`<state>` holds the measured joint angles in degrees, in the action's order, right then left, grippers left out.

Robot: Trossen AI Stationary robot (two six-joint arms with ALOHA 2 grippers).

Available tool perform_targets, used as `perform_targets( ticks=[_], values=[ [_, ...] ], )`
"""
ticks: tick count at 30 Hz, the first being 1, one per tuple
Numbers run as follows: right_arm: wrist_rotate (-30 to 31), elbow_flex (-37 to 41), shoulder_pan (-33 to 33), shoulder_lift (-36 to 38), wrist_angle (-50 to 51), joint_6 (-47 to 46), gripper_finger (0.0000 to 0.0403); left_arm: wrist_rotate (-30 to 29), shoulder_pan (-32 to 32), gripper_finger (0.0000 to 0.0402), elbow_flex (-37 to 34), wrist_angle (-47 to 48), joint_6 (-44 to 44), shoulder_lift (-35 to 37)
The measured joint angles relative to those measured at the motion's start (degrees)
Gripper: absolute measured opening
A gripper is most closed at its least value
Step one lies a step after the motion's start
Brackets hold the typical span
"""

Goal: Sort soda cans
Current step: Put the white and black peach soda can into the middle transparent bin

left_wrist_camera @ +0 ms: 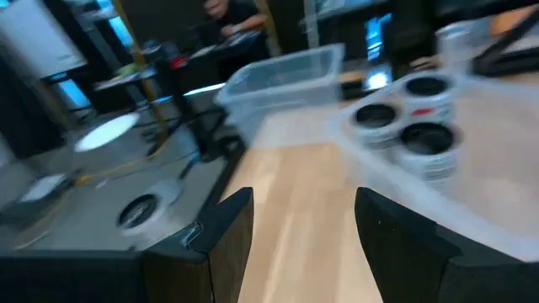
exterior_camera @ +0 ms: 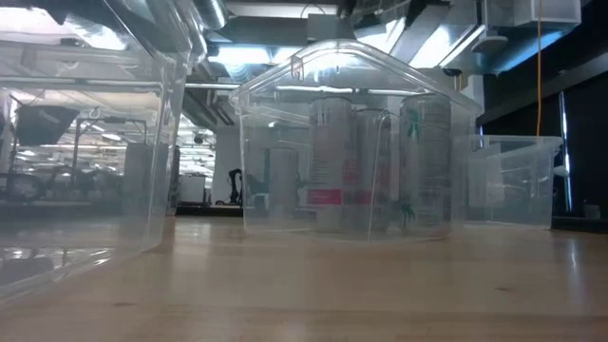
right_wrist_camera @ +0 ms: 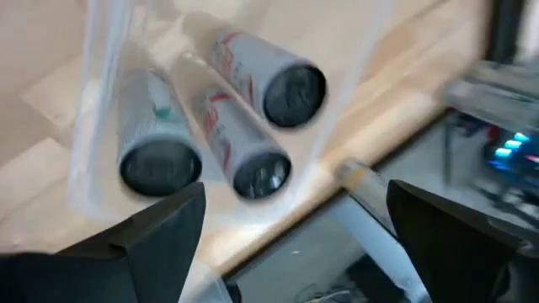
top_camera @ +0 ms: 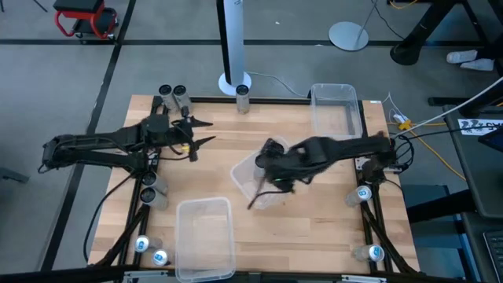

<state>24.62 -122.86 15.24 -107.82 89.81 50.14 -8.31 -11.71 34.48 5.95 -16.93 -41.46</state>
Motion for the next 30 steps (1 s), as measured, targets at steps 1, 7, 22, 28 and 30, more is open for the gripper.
perform_targets(
  ticks=[1,7,22,28,30],
  values=[
    [0.9,1.12,0.65,2.24,-0.44,-0.13,0.0369,2.66,-0.89,0.0198,-0.16,0.53,0.02,1.29],
    [4.21,18.18,3.38,20.12,-13.36,1.05,0.0369,13.29,-8.75,0.0198,-2.38,1.73,2.91,8.09],
    [-28.58,87.65,-14.04,63.11,-88.42,25.21,0.026,18.44,-15.49,0.0198,-9.22,-3.58,11.15,10.74],
    [-39.74,98.81,-20.5,65.97,-101.81,26.68,0.0193,17.32,-15.51,0.0198,-9.44,-3.67,14.93,10.74],
    [-40.33,99.62,-21.69,65.89,-102.95,26.68,0.0172,15.73,-15.51,0.0198,-9.44,-3.77,15.57,10.74]
  ],
)
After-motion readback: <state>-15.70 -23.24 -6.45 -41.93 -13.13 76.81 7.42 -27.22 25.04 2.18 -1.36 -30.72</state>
